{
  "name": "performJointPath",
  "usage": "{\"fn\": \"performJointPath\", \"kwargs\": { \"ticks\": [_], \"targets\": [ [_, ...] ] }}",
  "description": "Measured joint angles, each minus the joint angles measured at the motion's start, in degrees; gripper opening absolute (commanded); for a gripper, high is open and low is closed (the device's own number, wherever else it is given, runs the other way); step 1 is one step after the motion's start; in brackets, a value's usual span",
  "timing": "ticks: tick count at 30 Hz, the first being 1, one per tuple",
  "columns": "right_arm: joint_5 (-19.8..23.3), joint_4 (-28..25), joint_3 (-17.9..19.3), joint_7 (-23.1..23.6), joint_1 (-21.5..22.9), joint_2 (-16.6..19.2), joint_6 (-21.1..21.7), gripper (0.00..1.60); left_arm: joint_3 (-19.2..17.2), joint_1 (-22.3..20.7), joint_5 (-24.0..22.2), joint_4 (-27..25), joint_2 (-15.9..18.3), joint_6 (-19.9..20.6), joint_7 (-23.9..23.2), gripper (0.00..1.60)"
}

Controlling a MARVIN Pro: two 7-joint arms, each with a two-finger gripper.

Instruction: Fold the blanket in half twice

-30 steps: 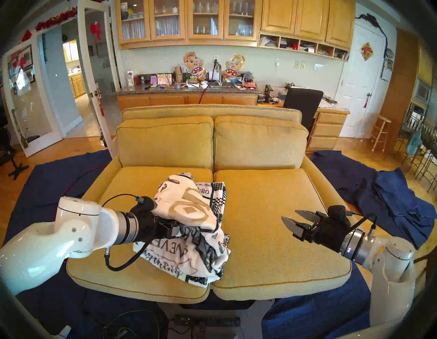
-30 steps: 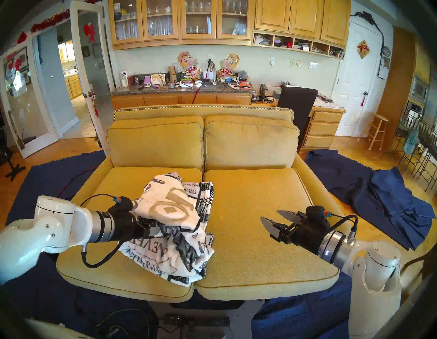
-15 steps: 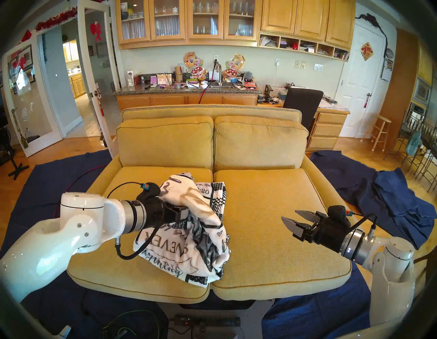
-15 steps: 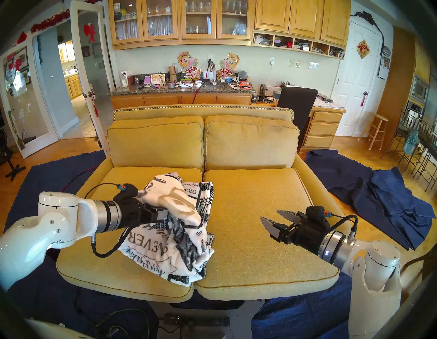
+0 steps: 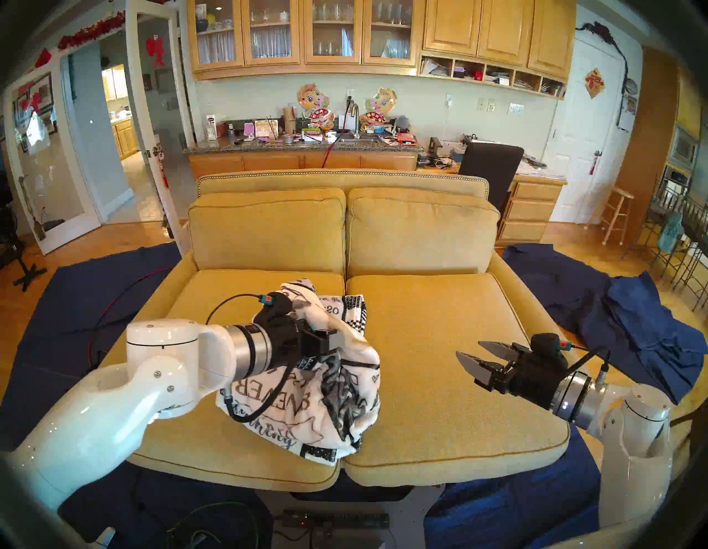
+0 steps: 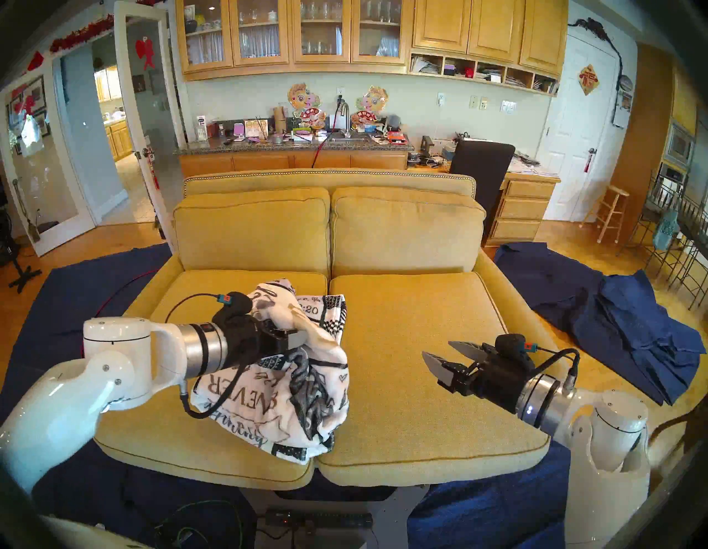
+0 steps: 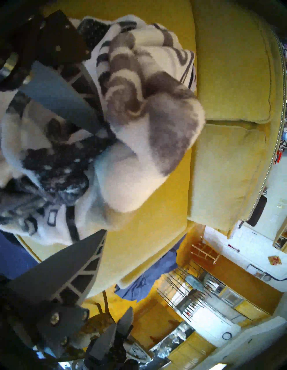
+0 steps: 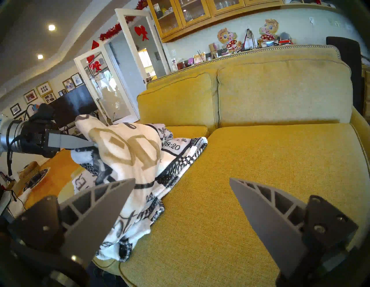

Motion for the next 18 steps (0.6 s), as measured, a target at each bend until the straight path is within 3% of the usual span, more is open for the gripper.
{"fn": "performJointPath", "kwargs": {
  "ticks": [9,18],
  "targets": [
    [-0.11,0.15,-0.01,0.01,0.0,0.02,0.0,1.6,5.8,-4.64,2.05,4.03,-6.15,-0.77,0.22,1.6],
    [-0.2,0.25,-0.01,0.03,0.0,0.03,0.0,1.6,9.17,-8.77,3.98,9.44,-11.71,-1.56,0.77,1.6]
  ]
}}
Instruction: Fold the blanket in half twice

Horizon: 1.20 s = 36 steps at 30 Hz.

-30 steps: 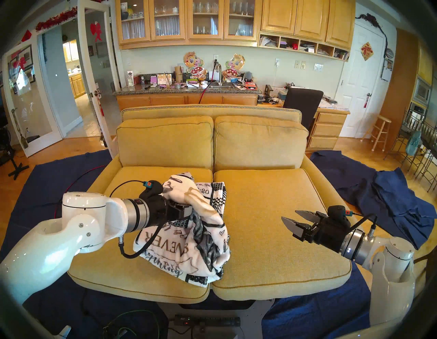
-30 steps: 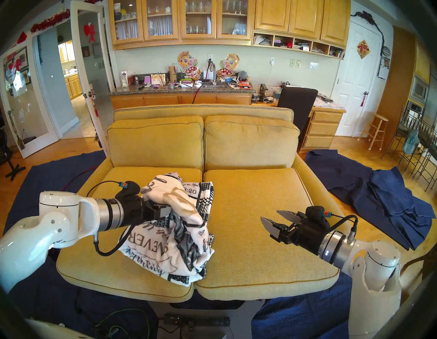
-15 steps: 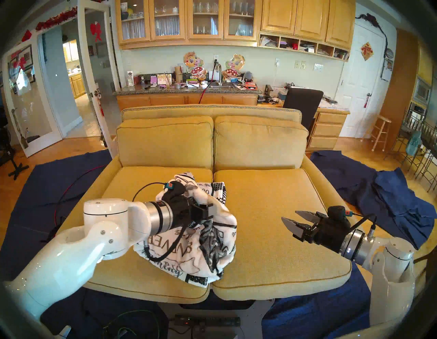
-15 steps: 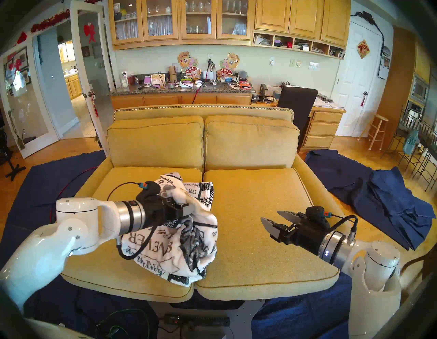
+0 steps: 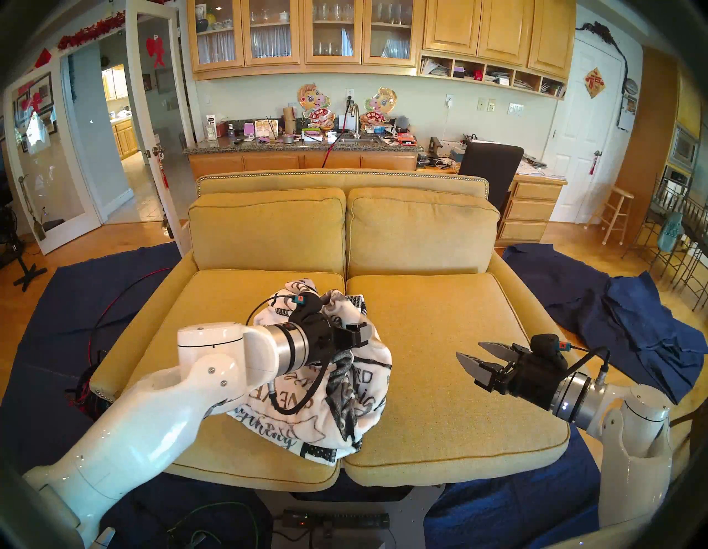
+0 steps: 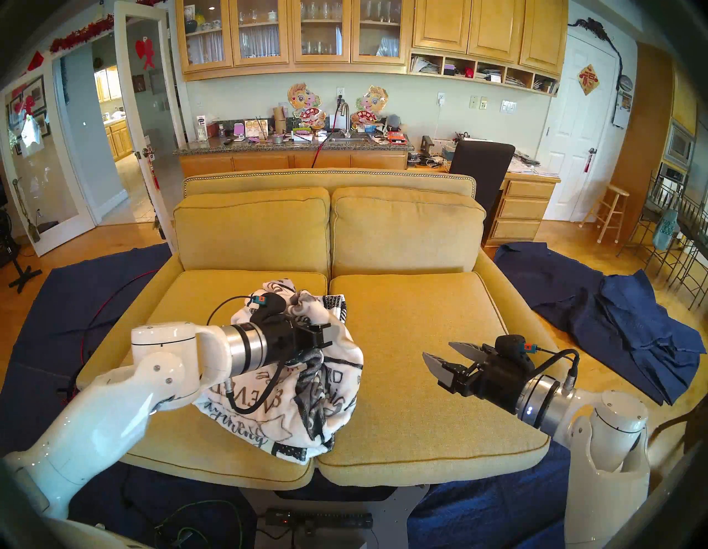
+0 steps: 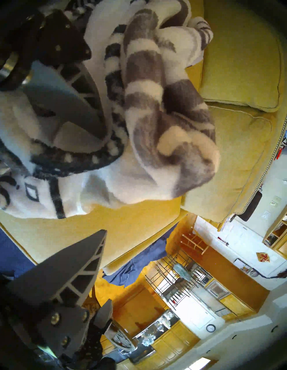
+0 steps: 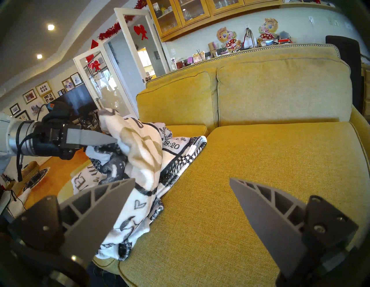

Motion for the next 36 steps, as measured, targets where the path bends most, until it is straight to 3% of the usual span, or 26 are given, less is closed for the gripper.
{"fn": "performJointPath", "kwargs": {
  "ticks": [9,10,17,24,29,36],
  "targets": [
    [-0.04,0.07,0.0,0.02,0.0,0.01,0.0,1.6,1.69,-3.24,1.2,4.07,-4.37,-1.01,0.39,1.6],
    [-0.06,0.07,0.0,0.03,0.01,0.02,0.0,1.6,2.48,-4.77,1.82,6.09,-6.56,-1.6,0.61,1.6],
    [-0.06,0.02,0.0,0.05,0.03,0.03,0.0,1.6,3.62,-6.71,2.82,9.16,-8.94,-2.4,0.91,1.6],
    [-0.04,-0.12,0.03,0.11,0.07,0.02,0.0,1.6,2.11,-9.47,4.01,16.27,-12.8,-4.43,-1.13,1.6],
    [0.0,-0.27,0.05,0.12,0.1,0.0,0.0,1.6,0.85,-10.25,4.0,17.45,-12.43,-4.82,-4.93,1.6],
    [0.01,-0.37,0.05,0.14,0.11,-0.01,0.0,1.6,-0.92,-7.64,2.21,12.57,-8.02,-3.1,-10.92,1.6]
  ]
}}
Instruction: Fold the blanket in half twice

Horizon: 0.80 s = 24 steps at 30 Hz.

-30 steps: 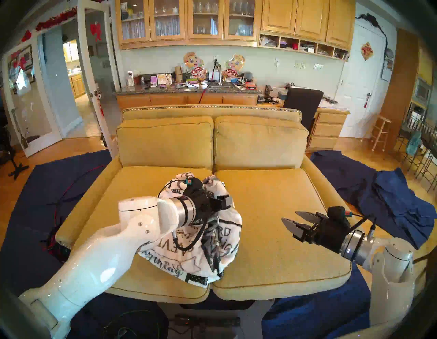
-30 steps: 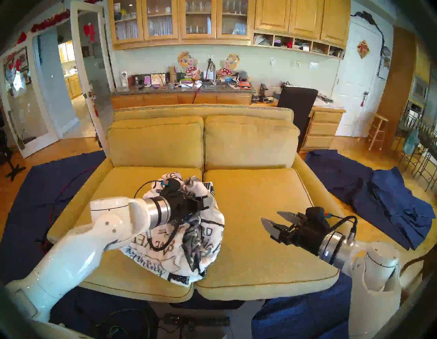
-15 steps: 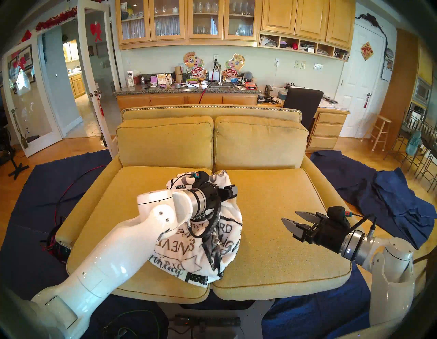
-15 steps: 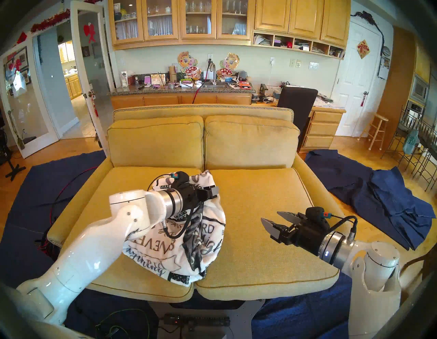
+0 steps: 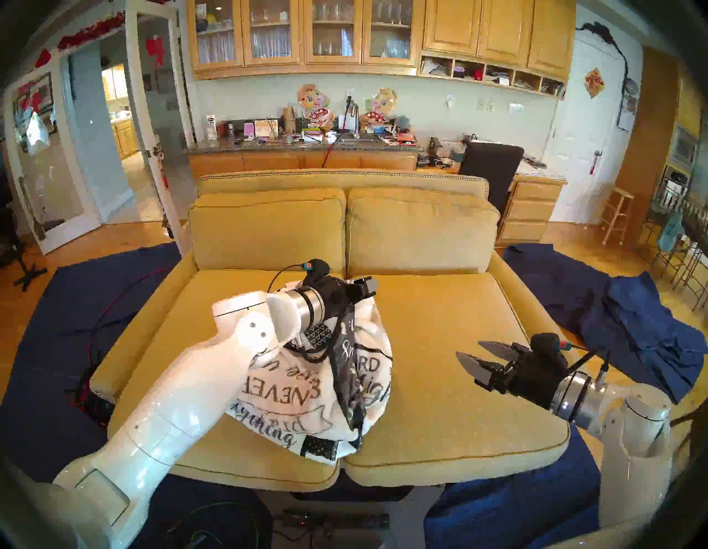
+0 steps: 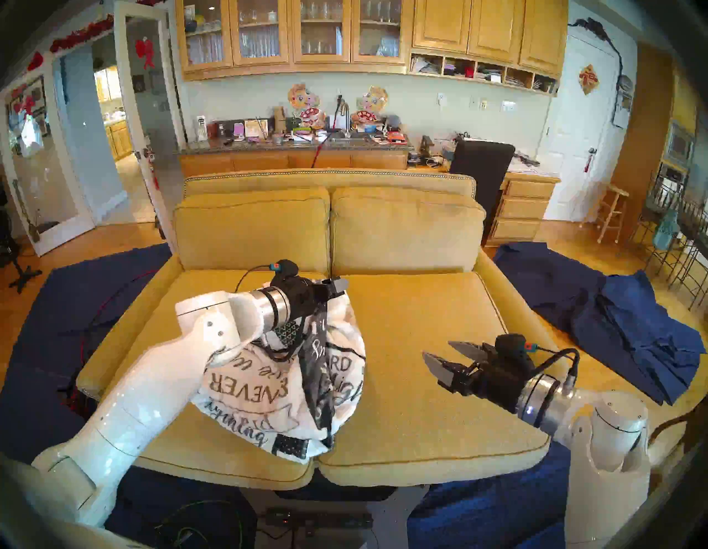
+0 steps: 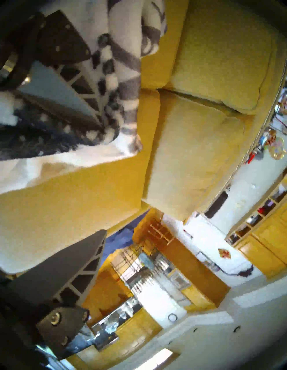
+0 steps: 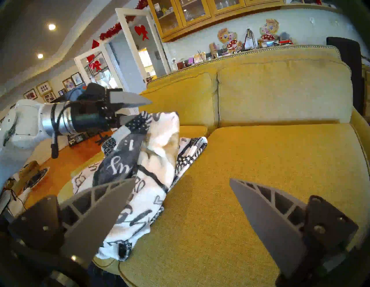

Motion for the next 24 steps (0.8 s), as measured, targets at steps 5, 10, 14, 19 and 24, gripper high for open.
{"fn": "performJointPath", "kwargs": {
  "ticks": [5,10,14,19,24],
  "targets": [
    [0.0,-0.06,0.01,0.01,0.01,-0.01,0.01,1.6,-1.15,3.62,-0.75,-3.83,3.92,2.52,-3.99,1.6],
    [0.0,-0.08,0.02,0.02,0.02,-0.01,0.01,1.6,-2.74,6.55,-1.23,-7.22,7.04,3.71,-5.47,1.6],
    [0.0,-0.1,0.03,0.03,0.03,-0.02,0.01,1.6,-5.41,8.84,-1.6,-9.94,9.17,3.55,-5.8,1.6],
    [0.0,-0.11,0.04,0.03,0.04,-0.02,0.01,1.6,-7.98,10.61,0.31,-12.94,10.5,1.76,-2.71,1.6],
    [0.0,-0.12,0.04,0.04,0.04,-0.03,0.01,1.6,-8.81,11.21,5.01,-15.01,10.76,0.13,3.81,1.6]
  ]
}}
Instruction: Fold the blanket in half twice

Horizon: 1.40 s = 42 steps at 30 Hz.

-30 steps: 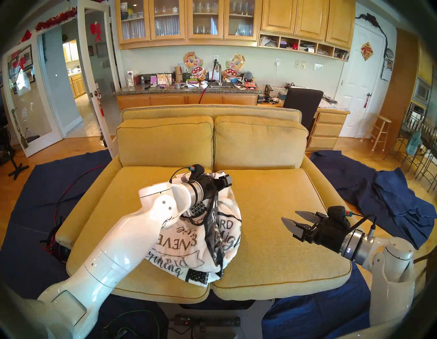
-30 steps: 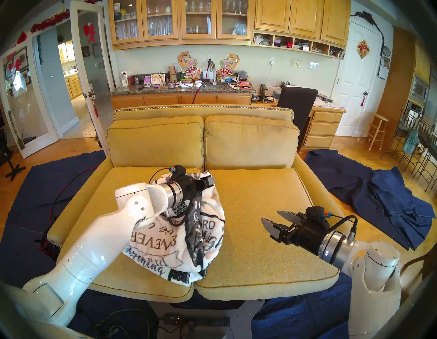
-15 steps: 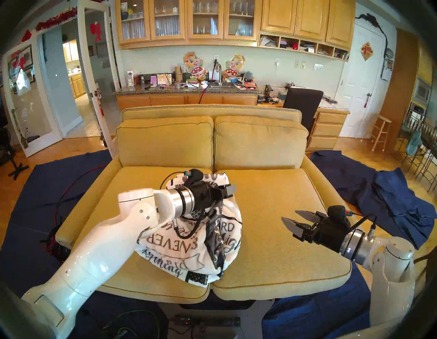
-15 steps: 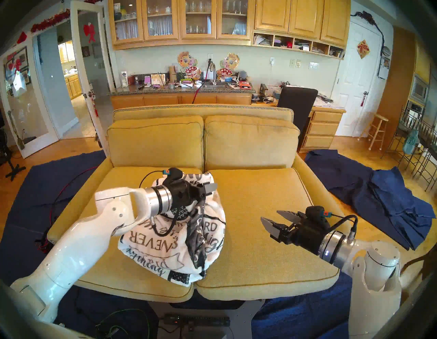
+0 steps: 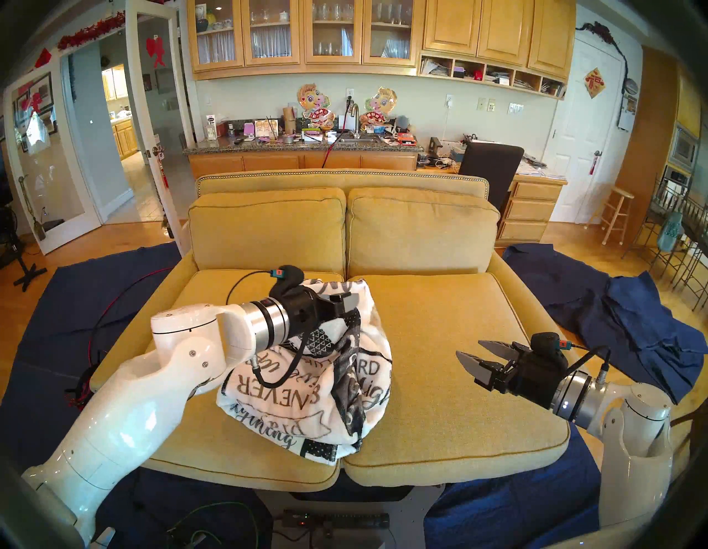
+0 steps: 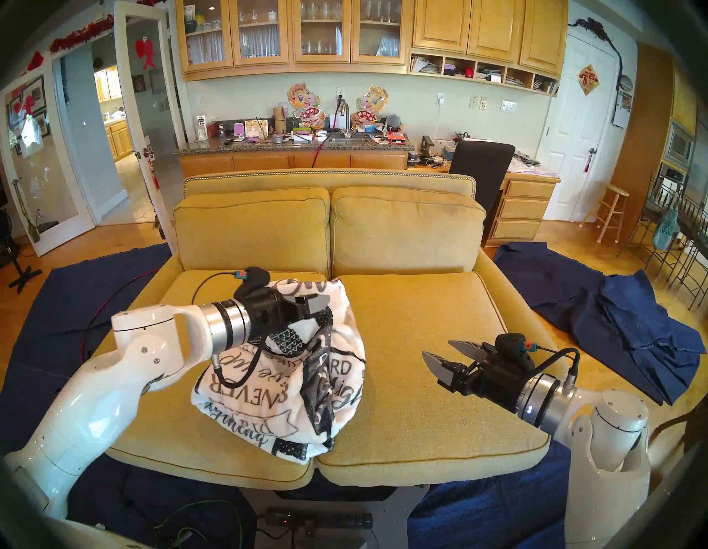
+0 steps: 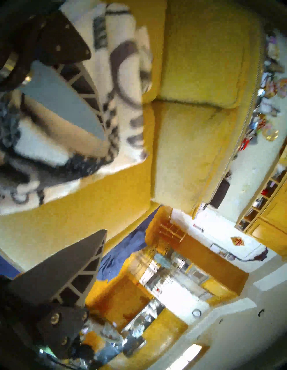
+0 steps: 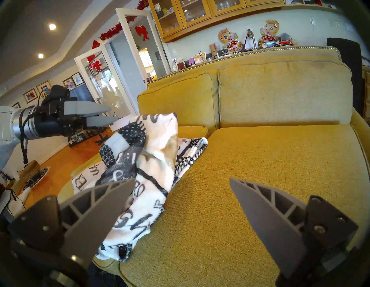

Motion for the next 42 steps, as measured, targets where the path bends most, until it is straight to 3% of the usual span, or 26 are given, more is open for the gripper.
{"fn": "performJointPath", "kwargs": {
  "ticks": [6,12,20,32,38,42],
  "targets": [
    [0.0,-0.02,0.01,0.0,0.01,-0.02,0.0,1.6,-1.48,1.99,1.51,-4.08,1.1,1.16,7.27,1.6],
    [0.0,-0.02,0.01,0.02,0.01,-0.02,0.0,1.6,-4.15,5.28,-0.99,-8.5,2.86,6.94,13.59,1.6],
    [0.0,-0.01,0.01,0.03,0.02,-0.02,0.0,1.6,-10.27,10.41,-8.4,-13.42,5.2,14.55,18.98,1.6],
    [-0.01,-0.01,0.02,0.05,0.03,-0.03,0.0,1.6,-20.74,18.15,-22.72,-14.58,6.65,23.4,24.72,1.6],
    [-0.01,-0.03,0.03,0.05,0.03,-0.06,0.0,1.6,-21.38,19.54,-25.58,-14.66,6.7,23.65,25.81,1.6],
    [0.0,-0.06,0.04,0.05,0.03,-0.1,0.0,1.6,-18.44,18.56,-26.62,-14.58,6.74,23.65,27.24,1.6]
  ]
}}
